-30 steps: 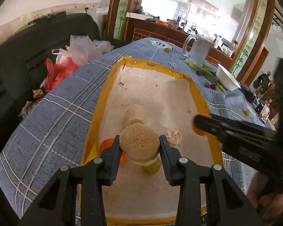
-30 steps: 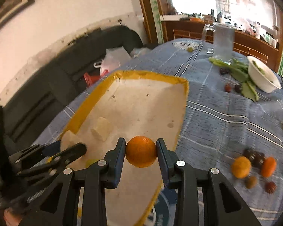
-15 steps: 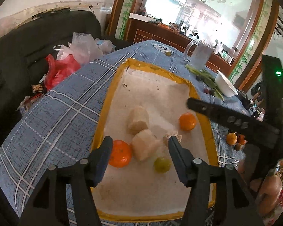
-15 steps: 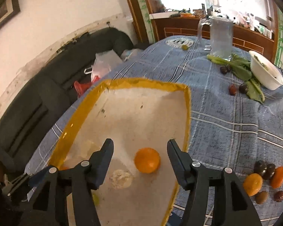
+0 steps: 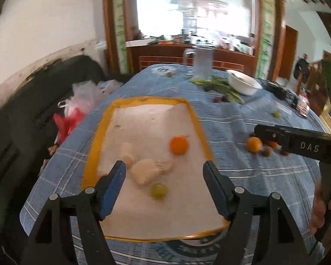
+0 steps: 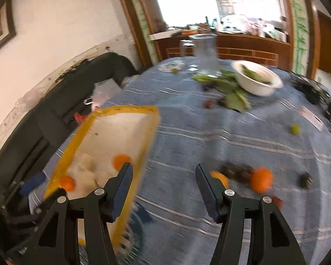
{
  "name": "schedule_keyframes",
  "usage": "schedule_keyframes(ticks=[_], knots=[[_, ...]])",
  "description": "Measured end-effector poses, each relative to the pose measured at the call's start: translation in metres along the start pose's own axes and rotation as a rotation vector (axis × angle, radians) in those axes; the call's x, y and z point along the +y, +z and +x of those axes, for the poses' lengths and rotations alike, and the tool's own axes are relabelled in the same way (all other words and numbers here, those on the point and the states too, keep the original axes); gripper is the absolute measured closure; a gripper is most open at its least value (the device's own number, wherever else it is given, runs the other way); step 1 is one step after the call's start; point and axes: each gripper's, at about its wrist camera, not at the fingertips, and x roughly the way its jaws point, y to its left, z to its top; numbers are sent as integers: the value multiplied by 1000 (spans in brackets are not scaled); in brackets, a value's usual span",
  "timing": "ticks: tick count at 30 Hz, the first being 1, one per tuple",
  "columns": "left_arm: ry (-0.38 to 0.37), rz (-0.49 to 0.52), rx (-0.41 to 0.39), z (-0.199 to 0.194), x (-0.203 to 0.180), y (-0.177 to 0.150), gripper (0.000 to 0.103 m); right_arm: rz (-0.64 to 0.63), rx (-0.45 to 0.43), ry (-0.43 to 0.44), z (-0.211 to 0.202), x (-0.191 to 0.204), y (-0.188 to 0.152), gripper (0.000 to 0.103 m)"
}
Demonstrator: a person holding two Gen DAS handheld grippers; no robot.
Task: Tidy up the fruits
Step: 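Move both grippers back over the remaining fruits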
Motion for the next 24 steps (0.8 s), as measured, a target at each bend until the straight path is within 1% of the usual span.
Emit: schedule_keyframes(ticks=[5,11,20,24], knots=[[-13,71,-2,-6,-33,0,31,48,-11,-50,-25,-45,-17,40],[-26,118,18,-3,-60,1,31,80,-37,-95,-47,-80,-27,40],[-52,137,71,10,-77,0,31,154,-56,-108,-54,-119,-28,40],[-91,96,118,23,-71,5,31,181,-53,-114,-51,-130,-23,40]])
